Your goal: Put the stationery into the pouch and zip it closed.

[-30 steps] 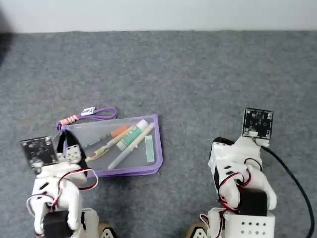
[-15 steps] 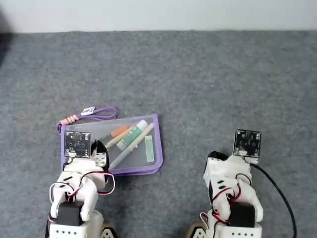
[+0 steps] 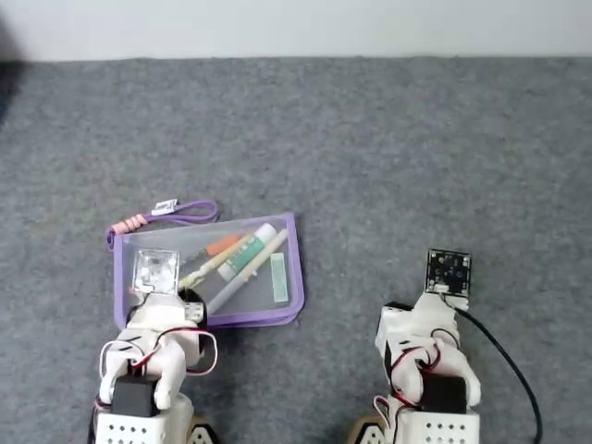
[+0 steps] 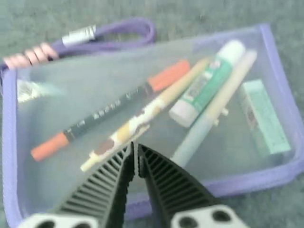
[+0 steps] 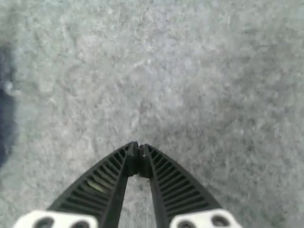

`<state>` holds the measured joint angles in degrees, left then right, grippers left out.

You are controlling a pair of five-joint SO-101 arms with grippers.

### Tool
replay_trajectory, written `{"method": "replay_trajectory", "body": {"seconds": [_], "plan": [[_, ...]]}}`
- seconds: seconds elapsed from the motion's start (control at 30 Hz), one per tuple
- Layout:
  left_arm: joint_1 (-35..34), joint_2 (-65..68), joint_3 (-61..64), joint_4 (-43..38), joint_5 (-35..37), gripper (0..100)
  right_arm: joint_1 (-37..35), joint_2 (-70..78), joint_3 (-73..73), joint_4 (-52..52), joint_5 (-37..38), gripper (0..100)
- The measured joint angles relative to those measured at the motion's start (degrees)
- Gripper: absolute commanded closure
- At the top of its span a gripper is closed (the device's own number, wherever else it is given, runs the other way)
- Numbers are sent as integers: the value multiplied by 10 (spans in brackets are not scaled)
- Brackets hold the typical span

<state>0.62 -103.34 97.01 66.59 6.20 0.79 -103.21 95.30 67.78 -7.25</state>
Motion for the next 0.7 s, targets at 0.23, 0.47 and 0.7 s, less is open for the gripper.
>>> {"method": "replay_trajectory", "body": {"seconds": [0.23,0.47,0.7], "plan": [[1,0,0,41,0,986,0,0,1,65,0,991],[2,0,0,55,0,986,0,0,1,69,0,991],[2,0,0,55,0,986,0,0,1,69,0,991]]}}
